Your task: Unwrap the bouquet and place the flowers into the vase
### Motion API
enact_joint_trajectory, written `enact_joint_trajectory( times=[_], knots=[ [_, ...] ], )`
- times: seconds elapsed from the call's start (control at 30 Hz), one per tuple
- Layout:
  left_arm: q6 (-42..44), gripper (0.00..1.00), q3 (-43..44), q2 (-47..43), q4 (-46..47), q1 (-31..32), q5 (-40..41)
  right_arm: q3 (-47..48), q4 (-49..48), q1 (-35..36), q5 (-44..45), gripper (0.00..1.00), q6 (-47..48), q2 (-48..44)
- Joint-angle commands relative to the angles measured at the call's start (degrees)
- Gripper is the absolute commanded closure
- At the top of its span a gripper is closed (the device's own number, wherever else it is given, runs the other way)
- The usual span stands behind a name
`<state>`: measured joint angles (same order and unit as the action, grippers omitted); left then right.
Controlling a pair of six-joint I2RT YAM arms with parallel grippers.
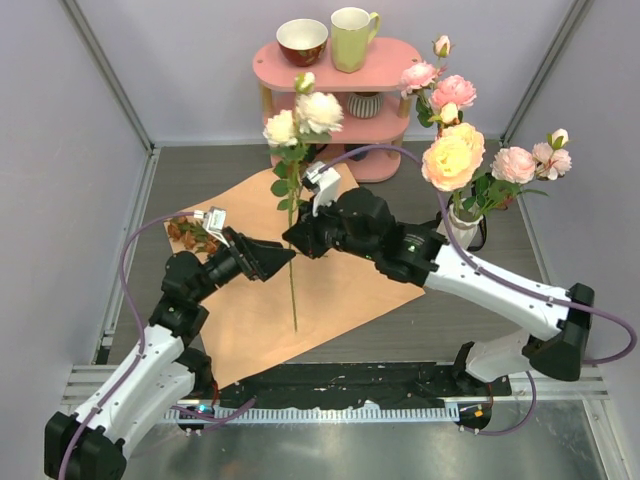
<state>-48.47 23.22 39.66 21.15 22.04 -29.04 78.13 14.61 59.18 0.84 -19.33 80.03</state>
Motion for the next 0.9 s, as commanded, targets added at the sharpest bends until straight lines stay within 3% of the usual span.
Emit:
enact_joint_trajectory(
  times=[0.0,0.2,0.5,0.73,0.87],
  knots=[
    [2.33,0.20,2.09,-1.16,-2.69,-0.69,5.21,3.70,4.89,0.32,5.48,0.99,9.30,-9.44],
    [2.41,0.18,1.56,-1.08,-3.30,-0.69,7.15,0.89,4.64,0.32,0.22,0.99,16.69,-20.42],
    [2.24,0.17,2.27,0.42,-3.92,-0.69,7.15,-1.84,4.11,0.32,-1.98,0.99,18.10,-32.73],
    [1.89,0.16,2.18,0.51,-4.09,-0.69,6.98,-1.93,2.53,0.32,3.89,0.99,17.22,-38.71],
    [1.89,0.16,2.35,-0.11,-4.88,-0.69,6.89,1.31,8.03,0.32,9.60,0.99,18.45,-39.95]
  ],
)
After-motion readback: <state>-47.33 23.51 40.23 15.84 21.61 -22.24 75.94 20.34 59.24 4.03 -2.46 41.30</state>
